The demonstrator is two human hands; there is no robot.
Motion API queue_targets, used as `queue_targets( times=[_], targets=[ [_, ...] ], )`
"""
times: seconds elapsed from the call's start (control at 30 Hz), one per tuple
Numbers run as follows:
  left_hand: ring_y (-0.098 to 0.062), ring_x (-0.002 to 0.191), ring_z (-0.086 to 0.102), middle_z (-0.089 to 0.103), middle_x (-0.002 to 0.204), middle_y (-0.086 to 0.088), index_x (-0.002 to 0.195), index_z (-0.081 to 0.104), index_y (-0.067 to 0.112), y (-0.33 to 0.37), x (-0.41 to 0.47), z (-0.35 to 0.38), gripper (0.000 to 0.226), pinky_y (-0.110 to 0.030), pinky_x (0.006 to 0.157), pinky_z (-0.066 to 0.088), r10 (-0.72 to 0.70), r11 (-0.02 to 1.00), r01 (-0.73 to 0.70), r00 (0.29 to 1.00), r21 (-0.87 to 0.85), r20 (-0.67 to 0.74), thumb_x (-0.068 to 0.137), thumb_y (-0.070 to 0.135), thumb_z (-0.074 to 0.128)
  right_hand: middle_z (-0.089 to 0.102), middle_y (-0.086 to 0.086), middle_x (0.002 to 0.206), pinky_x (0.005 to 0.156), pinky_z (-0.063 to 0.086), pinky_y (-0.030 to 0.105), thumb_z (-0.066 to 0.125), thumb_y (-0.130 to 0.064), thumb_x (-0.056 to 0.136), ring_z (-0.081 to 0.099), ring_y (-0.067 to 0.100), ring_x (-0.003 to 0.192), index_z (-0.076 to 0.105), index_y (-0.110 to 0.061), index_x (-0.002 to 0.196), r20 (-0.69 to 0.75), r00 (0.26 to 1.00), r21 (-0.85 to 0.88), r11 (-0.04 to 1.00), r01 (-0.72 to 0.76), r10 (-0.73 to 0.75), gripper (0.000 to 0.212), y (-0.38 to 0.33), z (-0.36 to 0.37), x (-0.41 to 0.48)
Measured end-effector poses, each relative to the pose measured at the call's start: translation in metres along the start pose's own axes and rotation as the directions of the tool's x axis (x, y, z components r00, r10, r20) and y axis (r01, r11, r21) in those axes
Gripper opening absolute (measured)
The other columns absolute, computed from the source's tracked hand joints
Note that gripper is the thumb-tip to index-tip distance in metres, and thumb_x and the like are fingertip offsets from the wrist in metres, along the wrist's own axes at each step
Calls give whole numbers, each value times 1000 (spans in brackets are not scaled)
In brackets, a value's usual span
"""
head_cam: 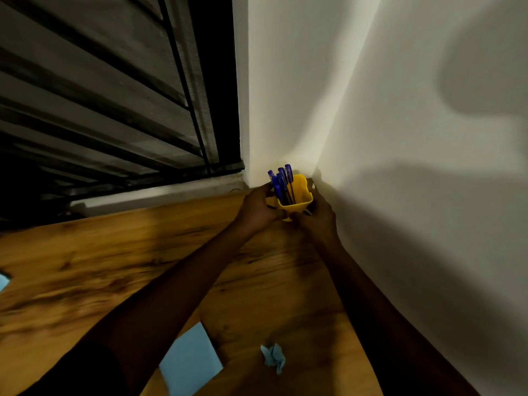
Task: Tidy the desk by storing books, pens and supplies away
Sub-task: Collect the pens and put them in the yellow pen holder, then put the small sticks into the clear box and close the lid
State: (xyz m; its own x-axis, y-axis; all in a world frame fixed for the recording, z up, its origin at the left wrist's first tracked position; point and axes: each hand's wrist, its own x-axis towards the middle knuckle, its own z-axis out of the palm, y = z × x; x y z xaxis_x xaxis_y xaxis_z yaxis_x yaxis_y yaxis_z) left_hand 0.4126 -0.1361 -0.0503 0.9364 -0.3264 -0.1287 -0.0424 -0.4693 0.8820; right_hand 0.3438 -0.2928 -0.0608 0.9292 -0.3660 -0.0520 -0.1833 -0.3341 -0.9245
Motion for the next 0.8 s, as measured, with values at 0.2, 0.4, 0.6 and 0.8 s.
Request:
queue_targets(
  times=[0.2,0.4,0.6,0.8],
  targets=[
    [-27,122,62,62,139,-11,143,54,16,5,-5,-3,85,-39,94,55,-30,999,30,999,29,11,67,17,93,72,-11,117,83,53,21,79,-24,86,67,2,101,61,-28,135,-5,1000,-18,1000,-1,1,53,-2,-2,-4],
    [-27,117,62,54,146,-10,155,37,15,4,-35,-18,107,-41,92,57,-127,989,128,992,70,-13,65,16,94,70,9,120,78,56,25,72,-13,92,68,15,101,61,-11,133,-187,981,46,998,-48,56,42,-7,0,-44],
    [-18,99,66,58,140,-4,150,45,21,-3,-108,-53,72,-26,77,54,-85,996,85,988,-2,-132,87,24,78,71,-1,101,93,58,39,71,-2,84,69,14,97,68,-14,112,-242,967,172,985,-35,76,30,-32,43,-123],
    [-1,102,67,64,132,7,141,55,24,-14,-200,-106,51,-16,77,53,-75,994,50,959,-100,-273,93,33,72,73,-2,114,84,56,16,71,2,88,69,6,106,69,-13,120,-36,999,258,966,27,-19,35,-81,98,-185]
  ],
)
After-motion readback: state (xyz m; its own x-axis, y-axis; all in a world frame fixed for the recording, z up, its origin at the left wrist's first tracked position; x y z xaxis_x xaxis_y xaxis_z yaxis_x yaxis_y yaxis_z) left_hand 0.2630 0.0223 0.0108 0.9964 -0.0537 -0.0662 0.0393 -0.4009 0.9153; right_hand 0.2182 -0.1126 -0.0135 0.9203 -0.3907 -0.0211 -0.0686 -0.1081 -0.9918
